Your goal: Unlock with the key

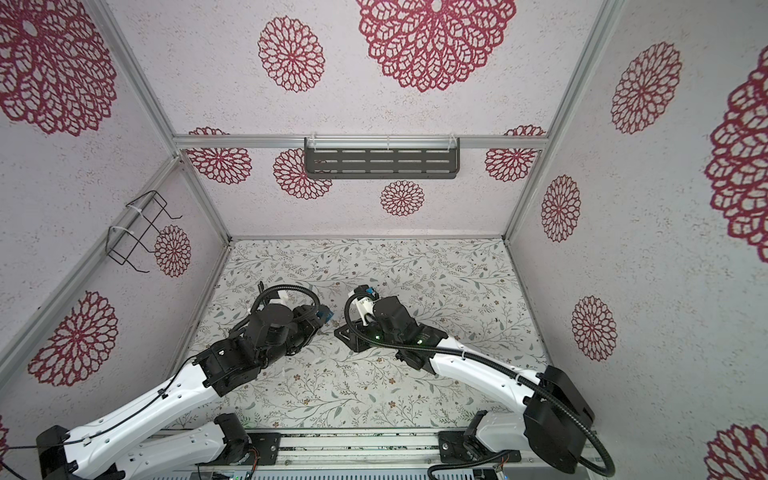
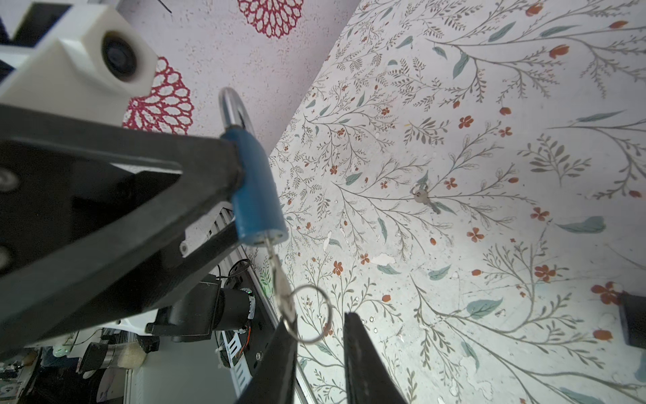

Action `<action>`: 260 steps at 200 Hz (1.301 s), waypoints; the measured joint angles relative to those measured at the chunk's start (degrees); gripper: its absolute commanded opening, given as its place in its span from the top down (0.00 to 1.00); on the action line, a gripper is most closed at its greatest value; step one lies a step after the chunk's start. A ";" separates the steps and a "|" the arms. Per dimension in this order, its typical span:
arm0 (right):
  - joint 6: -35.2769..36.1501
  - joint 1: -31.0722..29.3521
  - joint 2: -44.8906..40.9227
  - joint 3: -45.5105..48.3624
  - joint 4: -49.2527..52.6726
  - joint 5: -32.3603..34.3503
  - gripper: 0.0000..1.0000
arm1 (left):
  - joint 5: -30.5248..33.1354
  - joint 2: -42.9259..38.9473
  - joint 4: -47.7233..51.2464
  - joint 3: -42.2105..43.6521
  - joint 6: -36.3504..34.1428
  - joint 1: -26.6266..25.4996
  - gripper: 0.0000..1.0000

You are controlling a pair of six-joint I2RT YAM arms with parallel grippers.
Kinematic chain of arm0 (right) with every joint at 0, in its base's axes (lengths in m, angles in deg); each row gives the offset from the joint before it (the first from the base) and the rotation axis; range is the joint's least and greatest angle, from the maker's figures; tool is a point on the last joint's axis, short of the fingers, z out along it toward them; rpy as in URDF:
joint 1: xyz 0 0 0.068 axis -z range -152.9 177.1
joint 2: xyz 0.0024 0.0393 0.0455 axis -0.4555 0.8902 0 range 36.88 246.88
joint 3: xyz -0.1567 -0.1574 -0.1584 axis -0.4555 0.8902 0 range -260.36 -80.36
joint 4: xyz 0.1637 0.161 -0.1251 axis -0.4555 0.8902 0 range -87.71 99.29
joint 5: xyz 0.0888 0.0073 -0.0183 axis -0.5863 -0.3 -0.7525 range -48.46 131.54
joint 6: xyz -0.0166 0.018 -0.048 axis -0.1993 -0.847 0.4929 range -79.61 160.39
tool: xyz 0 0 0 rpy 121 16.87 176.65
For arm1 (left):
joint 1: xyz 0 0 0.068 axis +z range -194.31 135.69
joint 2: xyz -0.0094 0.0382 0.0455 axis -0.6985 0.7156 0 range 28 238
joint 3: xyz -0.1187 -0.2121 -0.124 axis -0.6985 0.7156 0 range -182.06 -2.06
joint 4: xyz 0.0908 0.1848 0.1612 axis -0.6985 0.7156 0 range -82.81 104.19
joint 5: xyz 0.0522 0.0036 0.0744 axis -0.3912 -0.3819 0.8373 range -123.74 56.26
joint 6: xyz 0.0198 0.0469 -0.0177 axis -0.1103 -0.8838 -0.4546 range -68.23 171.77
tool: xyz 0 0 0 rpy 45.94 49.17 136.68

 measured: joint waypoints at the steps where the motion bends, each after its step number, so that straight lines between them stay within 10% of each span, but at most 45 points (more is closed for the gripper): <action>1: 0.00 0.00 -0.13 0.00 -0.02 0.09 0.72 | -0.02 -0.02 0.00 0.00 0.00 0.00 1.00; 260: 3.82 -0.13 0.57 -1.36 -2.51 0.72 1.00 | -4.81 0.79 -1.46 0.00 0.15 0.63 1.00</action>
